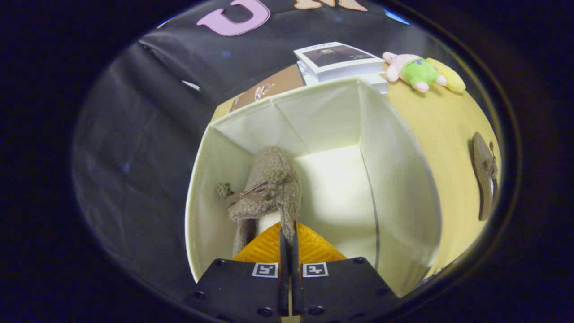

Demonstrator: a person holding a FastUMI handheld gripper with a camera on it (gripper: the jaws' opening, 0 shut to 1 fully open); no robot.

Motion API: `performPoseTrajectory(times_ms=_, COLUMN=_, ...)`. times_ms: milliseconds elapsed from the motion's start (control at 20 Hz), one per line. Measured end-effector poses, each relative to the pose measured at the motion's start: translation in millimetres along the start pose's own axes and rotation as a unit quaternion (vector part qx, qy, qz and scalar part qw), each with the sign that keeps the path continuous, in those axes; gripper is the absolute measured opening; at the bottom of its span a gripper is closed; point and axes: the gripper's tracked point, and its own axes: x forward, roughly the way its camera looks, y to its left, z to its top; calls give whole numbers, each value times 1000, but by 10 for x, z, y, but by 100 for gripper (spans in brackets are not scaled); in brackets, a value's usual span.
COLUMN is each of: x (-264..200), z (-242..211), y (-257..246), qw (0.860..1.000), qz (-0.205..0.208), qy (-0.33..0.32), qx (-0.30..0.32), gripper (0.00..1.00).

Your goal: Open the storage box then place both shoes into the box .Put the left shoe in first, then the right shoe, with the right side of both shoes facing outward in a uniform manner.

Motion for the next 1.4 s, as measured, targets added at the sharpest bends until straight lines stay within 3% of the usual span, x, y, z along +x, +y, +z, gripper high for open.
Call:
performPoseTrajectory(times_ms=200, x=10, z=10, y=86, qw=999, qz=21, qy=9, qx=-26, gripper=32)
performPoseTrajectory(times_ms=300, x=7, z=-23, y=191, qw=998, qz=51, qy=11, qx=-33, gripper=45)
performPoseTrajectory(times_ms=500, x=-301, z=89, y=291, qw=993, qz=93, qy=-17, qx=-67, gripper=75)
performPoseTrajectory(times_ms=650, x=-538, z=246, y=214, qw=984, qz=99, qy=-68, qx=-130, gripper=100)
performPoseTrajectory(times_ms=900, x=-977, z=487, y=12, qw=963, qz=110, qy=-145, qx=-198, gripper=100)
performPoseTrajectory(times_ms=1100, x=-1328, z=609, y=-282, qw=952, qz=104, qy=-188, qx=-218, gripper=100)
performPoseTrajectory(times_ms=1400, x=-1640, z=811, y=-988, qw=937, qz=59, qy=-233, qx=-253, gripper=100)
